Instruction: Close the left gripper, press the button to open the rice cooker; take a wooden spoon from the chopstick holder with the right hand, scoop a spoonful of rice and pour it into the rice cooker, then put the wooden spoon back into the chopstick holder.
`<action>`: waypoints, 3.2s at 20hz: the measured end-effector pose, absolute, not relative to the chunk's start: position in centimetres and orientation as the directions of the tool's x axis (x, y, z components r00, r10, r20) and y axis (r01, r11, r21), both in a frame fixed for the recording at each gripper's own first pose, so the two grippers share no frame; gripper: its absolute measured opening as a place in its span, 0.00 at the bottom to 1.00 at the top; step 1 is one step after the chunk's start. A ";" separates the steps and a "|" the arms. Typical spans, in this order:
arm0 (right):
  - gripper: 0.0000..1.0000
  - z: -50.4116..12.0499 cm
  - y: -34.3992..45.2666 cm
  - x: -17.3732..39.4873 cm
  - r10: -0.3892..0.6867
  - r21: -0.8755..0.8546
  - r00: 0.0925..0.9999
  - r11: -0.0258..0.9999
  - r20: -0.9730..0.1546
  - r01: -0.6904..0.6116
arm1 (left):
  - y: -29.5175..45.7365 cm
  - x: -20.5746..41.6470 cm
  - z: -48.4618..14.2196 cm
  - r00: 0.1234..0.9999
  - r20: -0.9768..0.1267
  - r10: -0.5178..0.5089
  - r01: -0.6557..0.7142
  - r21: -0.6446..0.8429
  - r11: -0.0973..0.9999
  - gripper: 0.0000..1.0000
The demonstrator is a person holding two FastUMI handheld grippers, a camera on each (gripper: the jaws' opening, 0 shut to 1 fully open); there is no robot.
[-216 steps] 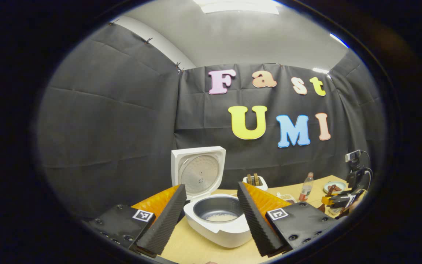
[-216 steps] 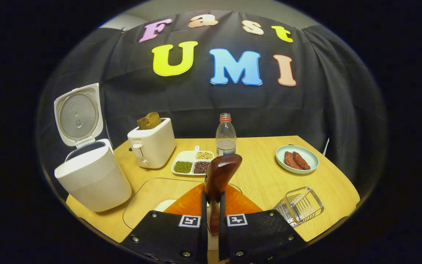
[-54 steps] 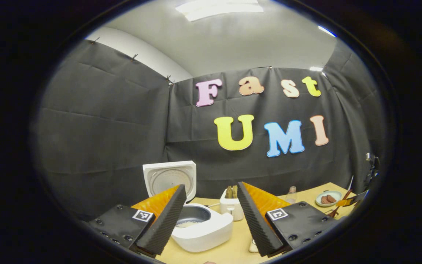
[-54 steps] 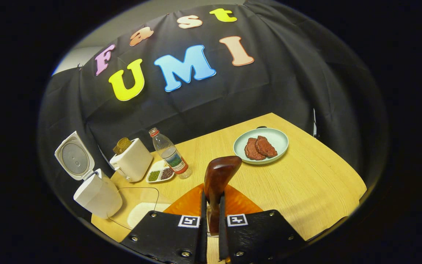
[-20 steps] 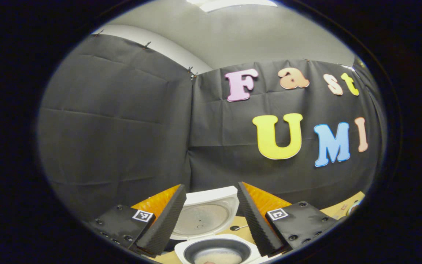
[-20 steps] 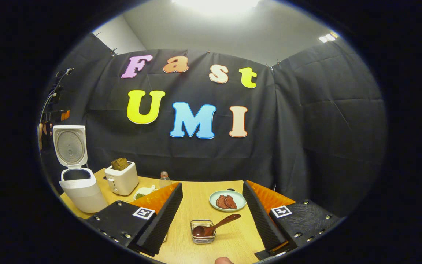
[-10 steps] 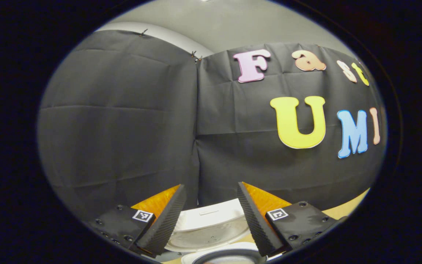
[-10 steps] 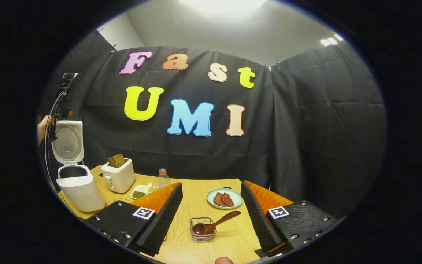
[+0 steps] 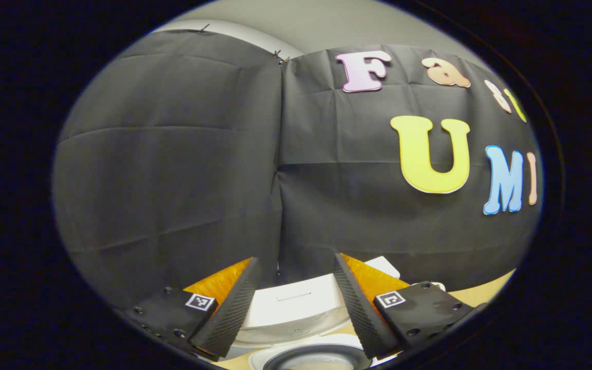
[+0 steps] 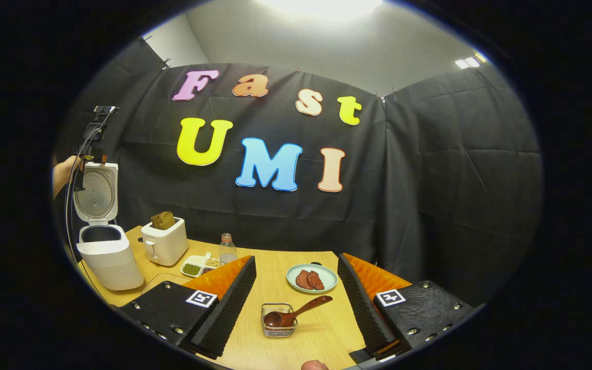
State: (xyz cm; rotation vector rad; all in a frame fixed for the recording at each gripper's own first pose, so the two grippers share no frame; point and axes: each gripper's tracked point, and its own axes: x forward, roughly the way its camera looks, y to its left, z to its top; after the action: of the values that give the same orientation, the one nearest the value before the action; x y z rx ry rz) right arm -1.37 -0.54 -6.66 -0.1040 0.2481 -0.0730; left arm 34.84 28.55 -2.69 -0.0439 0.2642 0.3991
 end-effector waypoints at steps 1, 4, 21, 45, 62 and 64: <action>0.96 -6.7 -0.8 -1.2 -0.080 -0.119 0.968 0.992 -0.239 0.052 | 28.3 34.5 -2.7 0.887 -0.268 0.376 -0.389 0.003 0.921 0.97; 0.97 -6.5 -1.1 -1.0 -0.052 -0.118 0.971 0.993 -0.232 0.025 | 26.6 33.0 -2.8 0.887 -0.270 0.374 -0.385 0.011 0.923 0.98; 0.97 -7.1 -5.4 0.4 0.056 -0.088 0.971 0.993 -0.232 -0.079 | 17.7 24.4 -7.1 0.874 -0.332 0.354 -0.359 0.049 0.932 1.00; 0.97 -8.8 -6.6 -0.3 0.084 -0.070 0.958 0.992 -0.276 -0.107 | 10.9 18.2 -19.8 0.809 -0.514 0.284 -0.313 0.033 0.949 1.00; 0.97 -9.3 -5.3 -0.1 0.091 -0.038 0.952 0.994 -0.292 -0.107 | 9.1 15.4 -22.2 0.780 -0.580 0.235 -0.316 -0.040 0.948 0.95; 0.97 -8.8 -4.9 0.2 0.097 -0.050 0.956 0.992 -0.277 -0.115 | 9.5 15.4 -21.7 0.795 -0.552 0.251 -0.308 -0.011 0.951 0.94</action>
State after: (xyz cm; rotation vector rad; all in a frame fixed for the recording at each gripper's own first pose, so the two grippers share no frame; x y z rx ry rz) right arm 0.19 -4.91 -8.79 -0.0659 0.2782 0.1080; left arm 15.44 9.49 -21.66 -0.1016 0.5782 0.3008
